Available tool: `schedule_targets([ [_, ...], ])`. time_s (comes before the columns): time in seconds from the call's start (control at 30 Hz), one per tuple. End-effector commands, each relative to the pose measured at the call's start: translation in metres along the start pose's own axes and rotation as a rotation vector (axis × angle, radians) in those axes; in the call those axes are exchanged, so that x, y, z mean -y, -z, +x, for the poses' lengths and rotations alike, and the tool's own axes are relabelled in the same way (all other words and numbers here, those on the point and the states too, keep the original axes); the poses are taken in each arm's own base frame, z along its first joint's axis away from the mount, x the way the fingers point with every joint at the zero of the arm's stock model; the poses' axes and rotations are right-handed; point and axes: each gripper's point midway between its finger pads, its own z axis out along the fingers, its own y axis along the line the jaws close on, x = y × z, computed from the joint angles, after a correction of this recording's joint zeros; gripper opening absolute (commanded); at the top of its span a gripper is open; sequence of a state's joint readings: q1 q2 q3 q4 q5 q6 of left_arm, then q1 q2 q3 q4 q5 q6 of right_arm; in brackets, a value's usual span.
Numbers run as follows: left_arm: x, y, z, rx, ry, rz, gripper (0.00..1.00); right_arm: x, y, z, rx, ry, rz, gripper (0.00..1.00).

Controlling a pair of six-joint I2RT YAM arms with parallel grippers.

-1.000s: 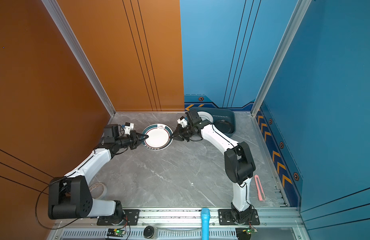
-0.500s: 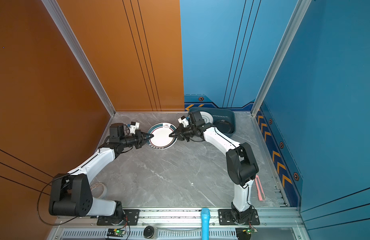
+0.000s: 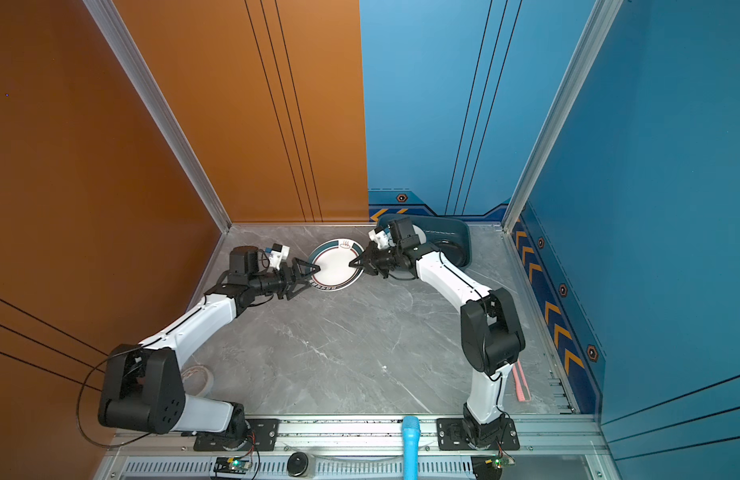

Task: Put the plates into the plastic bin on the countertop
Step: 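Carry the plate to the bin with right gripper while left gripper withdraws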

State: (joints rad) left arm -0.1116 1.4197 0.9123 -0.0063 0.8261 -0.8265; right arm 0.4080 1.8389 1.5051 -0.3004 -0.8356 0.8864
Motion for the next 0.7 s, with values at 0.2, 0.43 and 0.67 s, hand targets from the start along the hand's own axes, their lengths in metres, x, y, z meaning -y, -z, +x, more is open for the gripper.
schedule_targets([
  [0.2,0.002,0.004,-0.001,-0.013,-0.048,-0.061,0.98,0.043,0.094,-0.07,0.252,-0.08,0.19,0.0],
  [0.43,-0.006,0.006,0.0,-0.045,-0.032,-0.103,0.98,0.101,0.135,-0.116,0.368,-0.229,0.315,0.0],
  [0.67,-0.009,0.002,-0.001,-0.039,-0.01,-0.11,0.98,0.136,0.139,-0.152,0.407,-0.307,0.356,0.0],
])
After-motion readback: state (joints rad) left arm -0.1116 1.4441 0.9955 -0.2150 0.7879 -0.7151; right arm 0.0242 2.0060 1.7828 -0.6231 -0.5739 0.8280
